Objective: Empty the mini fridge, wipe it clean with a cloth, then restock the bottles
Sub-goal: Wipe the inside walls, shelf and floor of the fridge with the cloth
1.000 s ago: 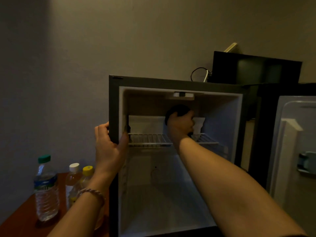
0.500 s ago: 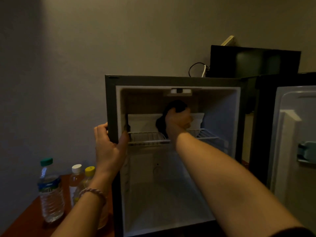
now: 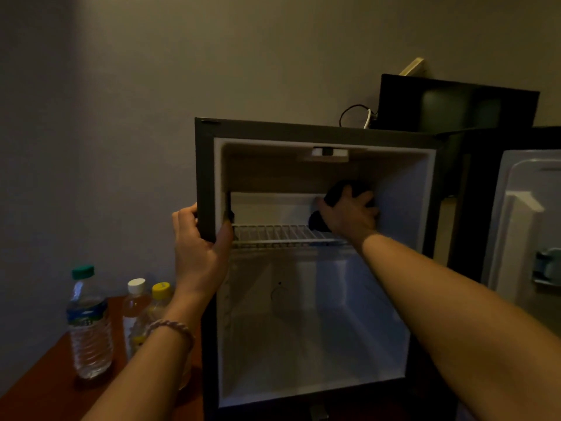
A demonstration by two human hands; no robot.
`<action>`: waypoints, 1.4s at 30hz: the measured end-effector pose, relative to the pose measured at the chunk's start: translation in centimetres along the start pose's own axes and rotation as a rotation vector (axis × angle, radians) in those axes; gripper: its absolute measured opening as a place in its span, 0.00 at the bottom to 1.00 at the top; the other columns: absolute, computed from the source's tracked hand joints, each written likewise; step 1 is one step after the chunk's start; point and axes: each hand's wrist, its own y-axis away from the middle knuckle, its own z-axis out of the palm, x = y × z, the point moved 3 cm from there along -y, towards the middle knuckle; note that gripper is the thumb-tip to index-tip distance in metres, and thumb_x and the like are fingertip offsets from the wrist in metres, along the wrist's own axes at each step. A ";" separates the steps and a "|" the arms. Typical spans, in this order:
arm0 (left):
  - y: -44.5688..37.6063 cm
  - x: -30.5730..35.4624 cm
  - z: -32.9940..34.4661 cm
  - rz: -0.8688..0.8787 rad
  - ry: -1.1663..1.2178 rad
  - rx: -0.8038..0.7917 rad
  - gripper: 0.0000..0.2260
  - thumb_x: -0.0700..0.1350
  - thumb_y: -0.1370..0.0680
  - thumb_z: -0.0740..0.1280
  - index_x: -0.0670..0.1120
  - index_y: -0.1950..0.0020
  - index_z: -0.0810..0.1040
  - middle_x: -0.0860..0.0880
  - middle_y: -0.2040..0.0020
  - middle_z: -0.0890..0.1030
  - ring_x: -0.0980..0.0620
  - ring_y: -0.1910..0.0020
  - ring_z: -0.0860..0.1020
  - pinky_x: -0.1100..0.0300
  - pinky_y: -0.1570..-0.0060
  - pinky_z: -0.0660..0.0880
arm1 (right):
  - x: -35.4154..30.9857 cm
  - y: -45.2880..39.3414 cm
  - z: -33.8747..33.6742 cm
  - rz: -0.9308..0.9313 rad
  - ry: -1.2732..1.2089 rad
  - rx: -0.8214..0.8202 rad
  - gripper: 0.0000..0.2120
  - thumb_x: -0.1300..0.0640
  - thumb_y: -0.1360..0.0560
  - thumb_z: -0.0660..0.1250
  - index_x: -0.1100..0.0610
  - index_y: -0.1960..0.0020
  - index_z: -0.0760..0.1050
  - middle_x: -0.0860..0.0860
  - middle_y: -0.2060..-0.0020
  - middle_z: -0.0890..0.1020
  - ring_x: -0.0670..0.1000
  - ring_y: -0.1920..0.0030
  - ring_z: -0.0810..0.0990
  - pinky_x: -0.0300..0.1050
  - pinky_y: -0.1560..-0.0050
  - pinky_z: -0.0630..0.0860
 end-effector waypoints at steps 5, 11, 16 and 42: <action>0.0 0.0 -0.1 -0.010 0.040 -0.016 0.19 0.43 0.22 0.71 0.50 0.37 0.65 0.44 0.40 0.69 0.53 0.50 0.77 0.70 0.63 0.77 | 1.1 0.4 0.0 -0.118 0.206 -0.108 0.62 0.26 0.35 0.69 0.52 0.21 0.34 0.67 0.24 0.46 0.71 0.25 0.50 0.61 0.26 0.54; -0.1 0.0 0.1 0.002 0.030 -0.014 0.19 0.44 0.23 0.71 0.48 0.36 0.67 0.45 0.41 0.69 0.48 0.48 0.77 0.70 0.62 0.77 | 1.8 -0.6 -0.1 -0.118 0.119 0.031 0.53 0.32 0.28 0.67 0.60 0.21 0.44 0.70 0.28 0.58 0.70 0.33 0.67 0.59 0.36 0.70; -0.1 -0.5 0.1 0.012 0.024 -0.011 0.19 0.47 0.23 0.71 0.47 0.36 0.68 0.45 0.41 0.70 0.47 0.49 0.78 0.68 0.63 0.77 | 0.4 -0.8 -0.8 -0.066 0.023 0.127 0.40 0.39 0.22 0.64 0.65 0.25 0.54 0.69 0.29 0.58 0.69 0.41 0.74 0.55 0.44 0.74; -0.1 -0.7 0.1 0.001 -0.009 -0.010 0.18 0.45 0.23 0.71 0.51 0.38 0.66 0.44 0.42 0.71 0.48 0.52 0.78 0.61 0.63 0.76 | -8.8 3.5 3.0 0.408 -0.791 0.145 0.26 0.45 0.17 0.51 0.54 0.22 0.52 0.67 0.31 0.63 0.65 0.35 0.70 0.58 0.36 0.69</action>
